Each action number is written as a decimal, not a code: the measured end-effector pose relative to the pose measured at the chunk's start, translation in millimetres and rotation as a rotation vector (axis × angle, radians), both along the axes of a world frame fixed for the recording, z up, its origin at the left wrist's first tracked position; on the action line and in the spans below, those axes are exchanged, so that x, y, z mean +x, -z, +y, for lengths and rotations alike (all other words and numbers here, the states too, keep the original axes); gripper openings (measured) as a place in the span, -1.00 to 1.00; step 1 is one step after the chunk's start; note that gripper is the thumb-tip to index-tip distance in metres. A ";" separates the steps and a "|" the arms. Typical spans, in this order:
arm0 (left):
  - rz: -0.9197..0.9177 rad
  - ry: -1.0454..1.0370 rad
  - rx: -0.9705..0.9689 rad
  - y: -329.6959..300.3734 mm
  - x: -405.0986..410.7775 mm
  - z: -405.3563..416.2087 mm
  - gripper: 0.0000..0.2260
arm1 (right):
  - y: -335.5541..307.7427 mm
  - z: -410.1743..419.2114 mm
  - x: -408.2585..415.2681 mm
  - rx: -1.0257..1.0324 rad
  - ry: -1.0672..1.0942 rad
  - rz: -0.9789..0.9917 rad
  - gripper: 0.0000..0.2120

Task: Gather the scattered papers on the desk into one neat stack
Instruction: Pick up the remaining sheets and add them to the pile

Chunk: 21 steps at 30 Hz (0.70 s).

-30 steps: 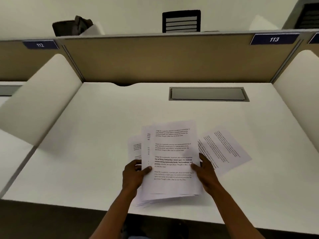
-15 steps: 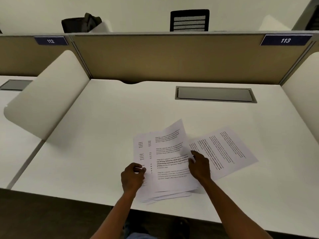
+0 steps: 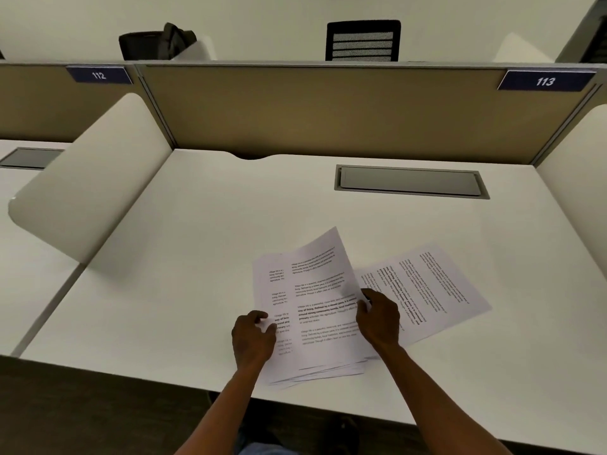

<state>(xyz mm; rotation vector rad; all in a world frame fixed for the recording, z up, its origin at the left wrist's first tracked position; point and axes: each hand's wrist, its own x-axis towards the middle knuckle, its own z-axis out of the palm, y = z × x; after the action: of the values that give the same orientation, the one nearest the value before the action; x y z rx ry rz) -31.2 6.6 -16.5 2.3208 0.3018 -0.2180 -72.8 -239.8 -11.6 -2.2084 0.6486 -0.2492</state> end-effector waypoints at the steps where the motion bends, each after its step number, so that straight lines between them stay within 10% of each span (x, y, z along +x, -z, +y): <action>1: -0.014 -0.004 -0.015 -0.3 -0.1 0.7 -0.76 | -0.7 -1.3 0.6 0.003 0.032 -0.009 -0.71; 12: 0.072 -0.019 -0.337 -16.2 0.0 4.0 -0.54 | -8.4 13.3 7.7 0.599 0.041 0.044 -0.69; 21: 0.011 -0.057 -0.209 1.0 -0.6 14.8 -0.60 | 4.9 -5.4 -16.0 -0.020 0.122 0.007 -0.62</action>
<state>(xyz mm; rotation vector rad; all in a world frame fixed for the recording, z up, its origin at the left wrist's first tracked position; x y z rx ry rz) -31.8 21.5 -17.4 2.1021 0.3341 -0.2231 -88.8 -245.3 -16.5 -2.1921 0.7887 -0.3113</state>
